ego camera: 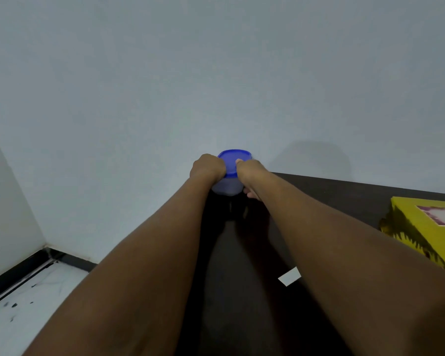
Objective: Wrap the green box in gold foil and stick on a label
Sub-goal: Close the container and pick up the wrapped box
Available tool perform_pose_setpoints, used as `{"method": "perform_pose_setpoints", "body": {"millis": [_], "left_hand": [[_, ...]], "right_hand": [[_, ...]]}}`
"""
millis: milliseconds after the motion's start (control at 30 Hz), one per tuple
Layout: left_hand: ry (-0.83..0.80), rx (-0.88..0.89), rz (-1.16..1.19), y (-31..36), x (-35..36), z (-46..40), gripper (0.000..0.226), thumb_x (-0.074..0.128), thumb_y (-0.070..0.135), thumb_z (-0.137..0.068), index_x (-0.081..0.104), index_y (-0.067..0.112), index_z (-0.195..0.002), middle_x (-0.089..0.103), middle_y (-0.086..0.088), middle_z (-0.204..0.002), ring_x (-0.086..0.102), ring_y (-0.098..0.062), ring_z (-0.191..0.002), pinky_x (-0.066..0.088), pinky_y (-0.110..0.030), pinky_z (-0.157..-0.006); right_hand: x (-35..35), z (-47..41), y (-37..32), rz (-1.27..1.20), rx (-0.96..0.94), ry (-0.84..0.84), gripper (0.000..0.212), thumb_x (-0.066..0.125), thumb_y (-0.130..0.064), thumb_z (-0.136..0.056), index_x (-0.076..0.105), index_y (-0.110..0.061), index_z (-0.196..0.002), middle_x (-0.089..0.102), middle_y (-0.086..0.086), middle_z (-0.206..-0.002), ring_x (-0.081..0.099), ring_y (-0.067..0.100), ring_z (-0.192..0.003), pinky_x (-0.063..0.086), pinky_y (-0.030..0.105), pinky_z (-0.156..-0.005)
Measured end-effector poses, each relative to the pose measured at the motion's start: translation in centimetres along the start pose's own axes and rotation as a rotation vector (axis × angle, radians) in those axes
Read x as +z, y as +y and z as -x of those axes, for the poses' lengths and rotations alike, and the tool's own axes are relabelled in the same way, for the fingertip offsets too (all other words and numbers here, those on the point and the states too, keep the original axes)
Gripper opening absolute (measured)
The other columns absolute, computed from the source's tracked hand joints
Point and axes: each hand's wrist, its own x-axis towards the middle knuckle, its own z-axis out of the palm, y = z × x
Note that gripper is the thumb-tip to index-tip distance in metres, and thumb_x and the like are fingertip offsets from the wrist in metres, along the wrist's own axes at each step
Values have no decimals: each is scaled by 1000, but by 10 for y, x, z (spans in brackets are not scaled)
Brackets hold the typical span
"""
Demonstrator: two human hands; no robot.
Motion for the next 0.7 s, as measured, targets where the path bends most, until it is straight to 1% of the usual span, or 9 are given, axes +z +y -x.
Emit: {"method": "perform_pose_setpoints", "body": {"millis": [67,167,267,400,467,567,600,633,700], "left_hand": [[-20,-21,26,-1,0,-3,41,38,27,-106,57,1,-132,58,-17,-139,56,-33,-126,41,-32,-94],[-72,-23,201,-10,-1,-1,78,27,69,-99,58,7,-135,59,-14,-136,55,-33,-126,39,-37,-108],[-107,-57,395,-18,-5,1,115,20,100,-68,63,12,-129,62,-13,-132,60,-32,-118,41,-43,-111],[-132,-84,539,-30,-6,-12,148,22,114,-28,64,15,-131,66,-12,-128,64,-30,-112,45,-44,-108],[-182,-94,546,-35,-3,-19,154,25,115,-22,62,15,-134,65,-12,-131,64,-31,-115,44,-45,-109],[-269,-121,576,-44,2,-30,152,29,115,-24,61,19,-137,64,-9,-135,61,-29,-121,41,-44,-112],[-291,-115,577,-47,3,-31,150,29,115,-25,62,20,-136,64,-8,-136,61,-28,-122,40,-44,-113],[-312,-119,557,-47,1,-28,147,29,115,-26,64,22,-135,63,-7,-139,60,-27,-124,39,-44,-113],[-318,-124,518,-35,-15,7,144,25,114,-33,59,24,-140,55,-9,-148,54,-29,-131,36,-46,-116]], "right_hand": [[0,-3,2,14,-5,-4,57,37,-44,-107,41,-3,-147,56,18,-139,56,28,-104,45,33,-89],[1,-3,11,25,-47,-3,70,28,-59,-104,41,-6,-149,55,18,-141,58,31,-122,47,38,-106],[-5,2,15,6,-31,-15,85,19,-75,-96,45,-10,-145,60,15,-128,63,28,-108,52,40,-100],[-8,0,21,-71,-34,0,86,25,-80,-91,47,-15,-144,62,11,-120,63,22,-88,56,35,-85],[-9,1,24,-106,-48,6,86,27,-80,-91,47,-15,-144,62,9,-117,62,20,-85,56,33,-80],[-14,7,26,-182,-50,-25,82,29,-77,-93,47,-16,-144,60,3,-104,66,22,-99,56,36,-94],[-18,12,26,-217,-39,-55,81,30,-76,-94,44,-17,-147,62,2,-112,65,24,-107,54,37,-98],[-21,18,26,-245,-29,-98,82,31,-76,-94,40,-18,-152,59,3,-131,62,25,-116,52,38,-103],[-27,31,25,-281,-16,-160,85,31,-76,-94,28,-21,-158,39,4,-158,52,27,-132,46,38,-109]]}}
